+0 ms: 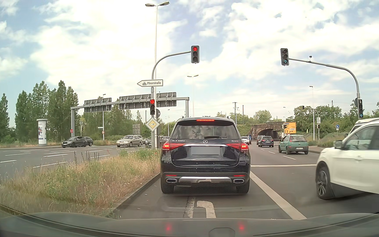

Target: Follow the waypoints while adhering to traffic rules and regulations

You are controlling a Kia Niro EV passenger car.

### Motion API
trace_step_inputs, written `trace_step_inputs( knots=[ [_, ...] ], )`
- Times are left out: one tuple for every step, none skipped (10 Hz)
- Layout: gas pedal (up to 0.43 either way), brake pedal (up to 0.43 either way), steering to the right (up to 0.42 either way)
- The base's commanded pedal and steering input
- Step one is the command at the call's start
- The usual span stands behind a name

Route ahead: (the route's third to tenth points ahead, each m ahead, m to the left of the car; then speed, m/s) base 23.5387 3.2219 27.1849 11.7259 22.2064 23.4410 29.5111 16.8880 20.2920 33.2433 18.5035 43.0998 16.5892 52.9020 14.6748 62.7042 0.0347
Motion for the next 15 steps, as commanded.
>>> trace_step_inputs(
  knots=[
    [0.0, 0.293, -0.007],
    [0.0, 0.299, -0.004],
    [0.0, 0.299, -0.003],
    [0.0, 0.299, -0.003],
    [0.0, 0.299, -0.002],
    [0.0, 0.299, -0.001],
    [0.0, 0.299, 0.0],
    [0.0, 0.299, 0.001],
    [0.0, 0.299, 0.003],
    [0.0, 0.299, 0.004],
    [0.0, 0.299, 0.004],
    [0.0, 0.299, 0.004],
    [0.0, 0.299, 0.004],
    [0.0, 0.299, 0.004],
    [0.0, 0.299, 0.004]
  ],
)
